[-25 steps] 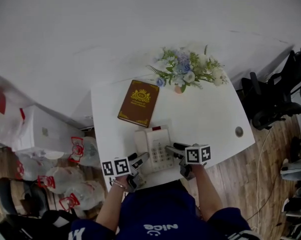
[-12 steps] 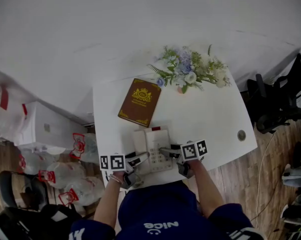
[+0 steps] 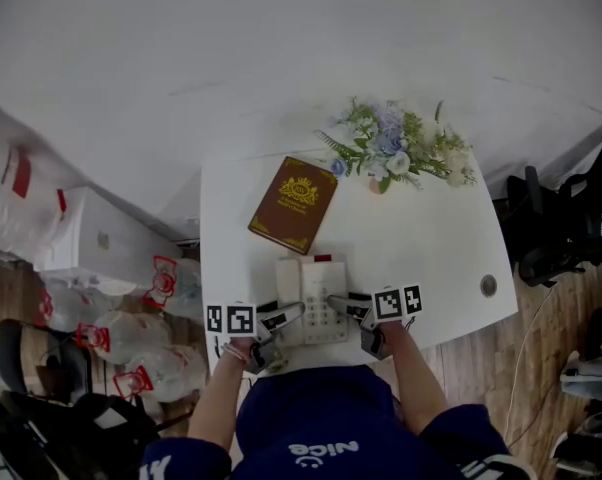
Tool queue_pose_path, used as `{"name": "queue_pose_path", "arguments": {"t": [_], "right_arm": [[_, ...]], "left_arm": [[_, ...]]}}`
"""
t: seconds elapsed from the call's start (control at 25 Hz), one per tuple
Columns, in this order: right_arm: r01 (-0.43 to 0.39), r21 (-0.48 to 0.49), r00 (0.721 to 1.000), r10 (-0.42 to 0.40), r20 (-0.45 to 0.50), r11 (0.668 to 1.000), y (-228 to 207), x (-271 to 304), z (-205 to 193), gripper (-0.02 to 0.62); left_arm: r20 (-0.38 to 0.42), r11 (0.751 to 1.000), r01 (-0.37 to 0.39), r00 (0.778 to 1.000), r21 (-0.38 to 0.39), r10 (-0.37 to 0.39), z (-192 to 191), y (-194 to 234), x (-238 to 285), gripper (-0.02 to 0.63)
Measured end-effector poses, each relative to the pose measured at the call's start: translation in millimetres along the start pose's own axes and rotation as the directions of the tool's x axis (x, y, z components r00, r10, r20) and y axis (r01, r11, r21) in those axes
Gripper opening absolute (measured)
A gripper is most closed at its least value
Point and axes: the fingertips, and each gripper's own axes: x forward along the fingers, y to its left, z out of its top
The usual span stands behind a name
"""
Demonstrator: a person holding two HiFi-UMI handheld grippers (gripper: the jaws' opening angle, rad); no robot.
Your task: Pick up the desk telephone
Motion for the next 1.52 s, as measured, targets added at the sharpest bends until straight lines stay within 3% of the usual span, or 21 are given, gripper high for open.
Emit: {"name": "queue_pose_path", "arguments": {"t": [0.6,1.0,1.52], "right_arm": [[0.046,-0.008,0.994,-0.045,0.104,0.999,5,-3,2,0.249],[0.051,-0.027,0.99,-0.047,0.135,0.998,18,-7,-3,0.247],[0.065,-0.08,0.977,-0.047,0.208,0.995,46,-20,3,0.247]], "left_arm": [[0.063,1.0,-0.006,0.998,-0.01,0.007,4,-1,-5,0.38],[0.048,1.0,0.007,0.999,0.02,-0.008,2,-9,-15,0.38],[0.092,0.997,0.039,0.995,0.07,-0.046,11,-32,-33,0.38]]}}
